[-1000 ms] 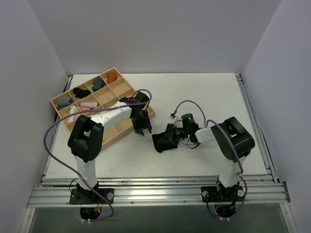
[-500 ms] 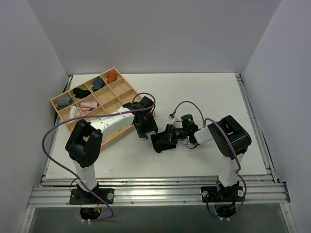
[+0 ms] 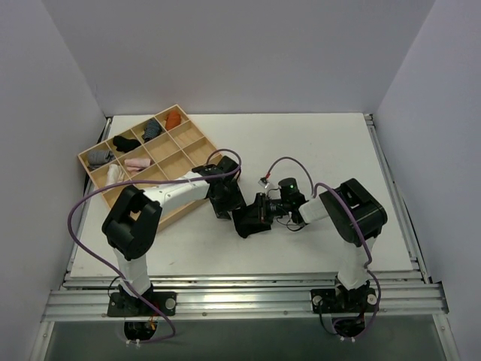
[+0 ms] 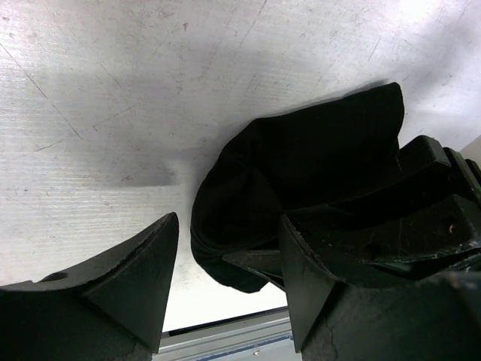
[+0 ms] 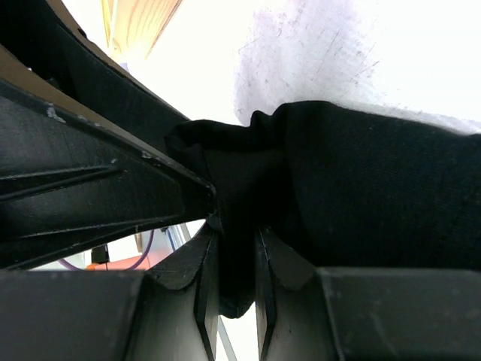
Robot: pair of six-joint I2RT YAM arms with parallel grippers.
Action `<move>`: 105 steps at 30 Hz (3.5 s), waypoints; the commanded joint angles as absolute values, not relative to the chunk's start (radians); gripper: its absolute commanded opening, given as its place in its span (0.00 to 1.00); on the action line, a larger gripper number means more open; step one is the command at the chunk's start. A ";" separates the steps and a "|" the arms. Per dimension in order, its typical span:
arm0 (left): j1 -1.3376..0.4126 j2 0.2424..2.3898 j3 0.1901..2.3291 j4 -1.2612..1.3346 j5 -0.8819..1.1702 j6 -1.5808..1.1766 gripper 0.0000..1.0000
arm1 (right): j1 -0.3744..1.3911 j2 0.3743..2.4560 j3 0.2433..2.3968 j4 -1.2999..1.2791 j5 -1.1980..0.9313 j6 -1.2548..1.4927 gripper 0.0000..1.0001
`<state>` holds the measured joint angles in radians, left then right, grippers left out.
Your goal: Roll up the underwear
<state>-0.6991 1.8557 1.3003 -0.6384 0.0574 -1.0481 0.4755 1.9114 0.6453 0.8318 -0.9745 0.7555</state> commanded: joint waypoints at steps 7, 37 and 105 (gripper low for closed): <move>-0.719 1.879 1.284 -0.601 0.060 -1.080 0.58 | 0.517 1.956 0.646 0.723 -0.983 0.687 0.00; -0.779 1.973 1.278 -0.730 0.048 -1.100 0.17 | 0.505 1.823 0.784 0.240 -0.868 0.420 0.25; -0.785 2.097 1.379 -0.911 0.080 -1.071 0.12 | 1.190 1.815 1.005 -0.210 0.534 0.396 0.57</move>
<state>-0.7433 2.0136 1.4258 -0.7719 0.1623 -1.0908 1.1942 1.7752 0.9791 -0.1360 0.5732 0.4213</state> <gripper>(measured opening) 0.263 0.585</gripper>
